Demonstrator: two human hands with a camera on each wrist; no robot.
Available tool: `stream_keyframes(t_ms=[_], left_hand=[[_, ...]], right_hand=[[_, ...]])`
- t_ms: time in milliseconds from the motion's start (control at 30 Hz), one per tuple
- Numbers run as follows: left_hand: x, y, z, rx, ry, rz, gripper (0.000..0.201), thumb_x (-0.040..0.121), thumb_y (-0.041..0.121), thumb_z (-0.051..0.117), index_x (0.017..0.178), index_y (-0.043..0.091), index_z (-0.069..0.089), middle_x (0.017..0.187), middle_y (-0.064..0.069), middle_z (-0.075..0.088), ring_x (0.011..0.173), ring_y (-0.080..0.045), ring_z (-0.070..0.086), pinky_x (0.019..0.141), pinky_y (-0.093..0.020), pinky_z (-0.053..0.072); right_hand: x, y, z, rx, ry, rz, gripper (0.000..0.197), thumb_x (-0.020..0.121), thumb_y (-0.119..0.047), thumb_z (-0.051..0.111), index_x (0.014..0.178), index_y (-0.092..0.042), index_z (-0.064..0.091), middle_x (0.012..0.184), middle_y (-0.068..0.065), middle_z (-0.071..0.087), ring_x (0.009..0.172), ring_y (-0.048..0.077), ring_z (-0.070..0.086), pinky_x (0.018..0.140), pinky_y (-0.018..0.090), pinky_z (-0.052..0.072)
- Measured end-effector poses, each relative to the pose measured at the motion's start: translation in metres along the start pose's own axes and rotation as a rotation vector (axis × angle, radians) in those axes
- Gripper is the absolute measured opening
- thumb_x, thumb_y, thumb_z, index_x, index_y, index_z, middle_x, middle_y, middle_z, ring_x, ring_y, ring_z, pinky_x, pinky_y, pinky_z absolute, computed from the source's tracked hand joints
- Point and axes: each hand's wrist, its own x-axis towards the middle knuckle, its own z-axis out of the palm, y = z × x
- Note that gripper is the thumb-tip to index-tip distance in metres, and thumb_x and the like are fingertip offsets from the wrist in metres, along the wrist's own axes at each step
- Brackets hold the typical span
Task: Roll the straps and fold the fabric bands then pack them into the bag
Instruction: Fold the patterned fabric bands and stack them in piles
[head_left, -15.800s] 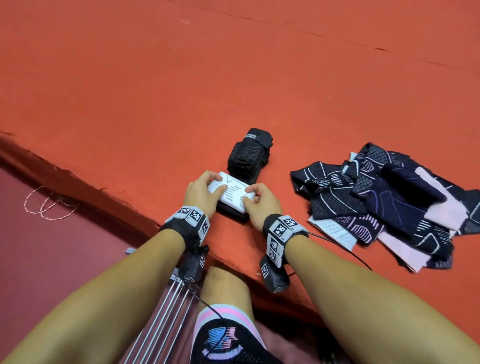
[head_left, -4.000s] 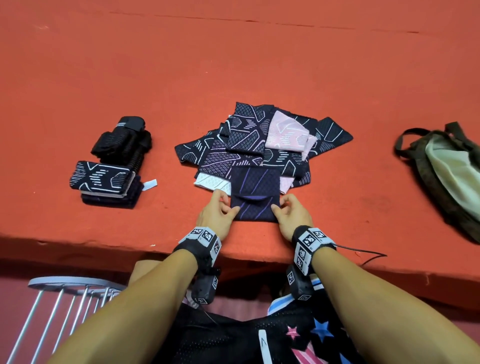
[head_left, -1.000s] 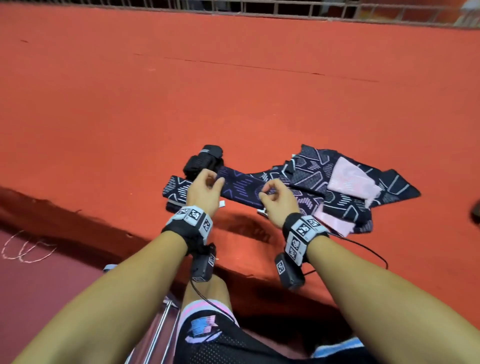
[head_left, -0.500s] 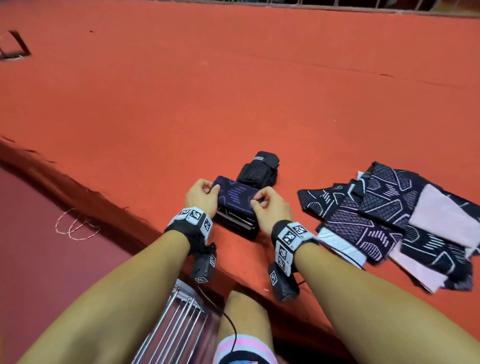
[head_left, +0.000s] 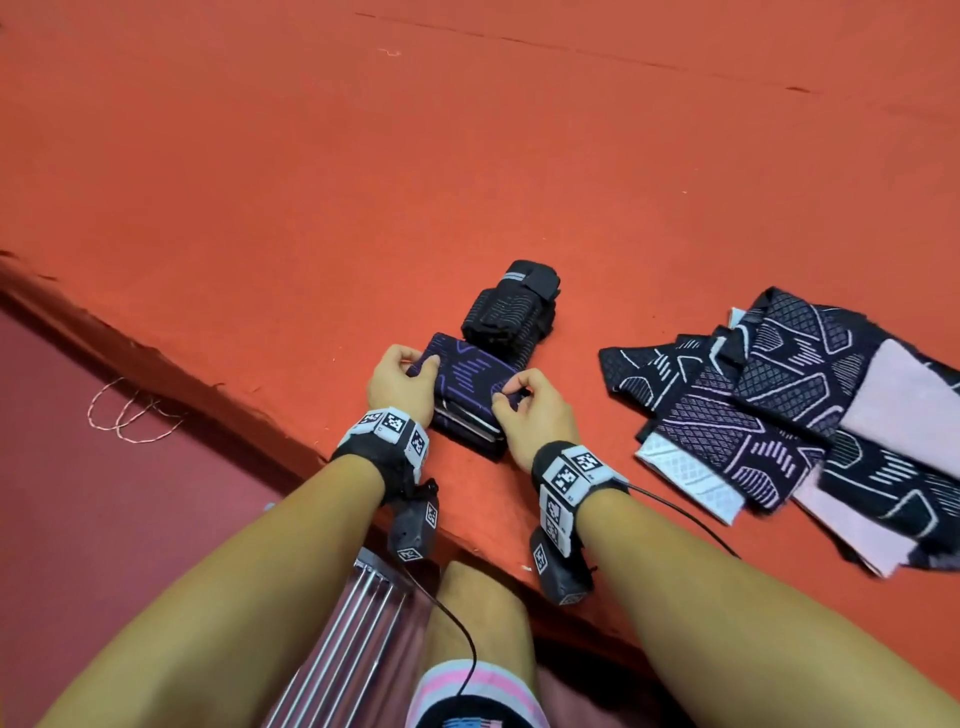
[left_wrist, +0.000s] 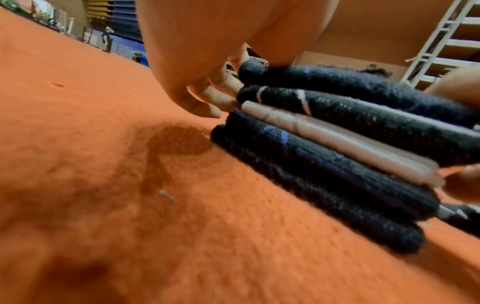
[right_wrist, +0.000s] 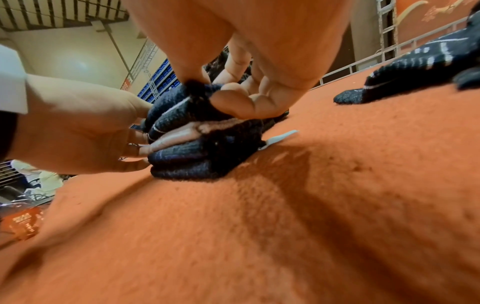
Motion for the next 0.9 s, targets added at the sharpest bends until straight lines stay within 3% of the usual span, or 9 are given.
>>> stream_keyframes(t_ms=[100, 233, 367, 467, 567, 733, 900], left_hand=[[-0.004, 0.01, -0.004, 0.057, 0.0, 0.002, 0.018, 0.091, 0.035, 0.067, 0.095, 0.019, 0.062, 0.078, 0.006, 0.059, 0.067, -0.017, 0.055, 0.059, -0.028, 0.036], [-0.012, 0.025, -0.016, 0.115, -0.009, -0.005, 0.017, 0.094, 0.036, 0.064, 0.102, 0.021, 0.066, 0.08, 0.005, 0.061, 0.066, -0.016, 0.055, 0.057, -0.028, 0.037], [-0.024, 0.038, -0.035, 0.082, -0.02, 0.01, 0.029, 0.094, 0.037, 0.062, 0.12, 0.025, 0.066, 0.105, 0.002, 0.069, 0.098, -0.022, 0.065, 0.08, -0.031, 0.048], [-0.036, 0.056, -0.046, 0.08, 0.059, 0.101, 0.027, 0.09, 0.032, 0.062, 0.116, 0.03, 0.065, 0.115, 0.0, 0.065, 0.1, -0.021, 0.062, 0.088, -0.039, 0.051], [-0.052, 0.082, -0.046, 0.002, 0.072, 0.133, 0.022, 0.086, 0.018, 0.058, 0.102, 0.032, 0.065, 0.109, 0.002, 0.064, 0.088, -0.016, 0.06, 0.077, -0.034, 0.051], [-0.08, 0.117, -0.014, -0.085, 0.007, 0.216, 0.021, 0.08, 0.013, 0.054, 0.09, 0.029, 0.063, 0.084, 0.005, 0.064, 0.078, -0.021, 0.063, 0.071, -0.033, 0.05], [-0.121, 0.143, 0.045, -0.143, -0.136, 0.321, 0.019, 0.082, 0.01, 0.056, 0.089, 0.026, 0.064, 0.074, 0.007, 0.062, 0.065, -0.016, 0.057, 0.07, -0.03, 0.047]], right_hand=[[-0.001, -0.005, -0.003, -0.036, -0.019, 0.005, 0.016, 0.089, -0.035, 0.063, 0.082, -0.03, 0.049, 0.057, -0.008, 0.049, 0.056, 0.017, 0.05, 0.058, 0.036, 0.045], [-0.004, -0.016, -0.011, -0.024, -0.107, 0.057, 0.011, 0.093, -0.038, 0.056, 0.093, -0.028, 0.054, 0.076, -0.003, 0.064, 0.075, 0.024, 0.064, 0.072, 0.038, 0.054], [-0.009, -0.031, -0.025, 0.054, -0.182, 0.084, 0.008, 0.085, -0.042, 0.057, 0.091, -0.038, 0.053, 0.088, 0.0, 0.07, 0.081, 0.03, 0.07, 0.08, 0.045, 0.058], [-0.013, -0.038, -0.051, 0.081, -0.166, 0.031, 0.01, 0.09, -0.035, 0.057, 0.099, -0.039, 0.056, 0.084, 0.0, 0.067, 0.082, 0.029, 0.07, 0.081, 0.043, 0.058], [-0.02, -0.031, -0.082, 0.066, -0.129, 0.04, 0.012, 0.094, -0.033, 0.056, 0.106, -0.035, 0.055, 0.072, -0.002, 0.061, 0.072, 0.027, 0.069, 0.072, 0.037, 0.057], [-0.026, 0.006, -0.125, 0.06, -0.046, 0.11, 0.024, 0.09, -0.041, 0.059, 0.109, -0.032, 0.049, 0.085, -0.007, 0.055, 0.09, 0.034, 0.07, 0.089, 0.05, 0.055], [-0.031, 0.045, -0.176, 0.039, 0.074, 0.175, 0.028, 0.093, -0.038, 0.057, 0.118, -0.028, 0.047, 0.085, -0.002, 0.063, 0.088, 0.029, 0.069, 0.085, 0.045, 0.055]])
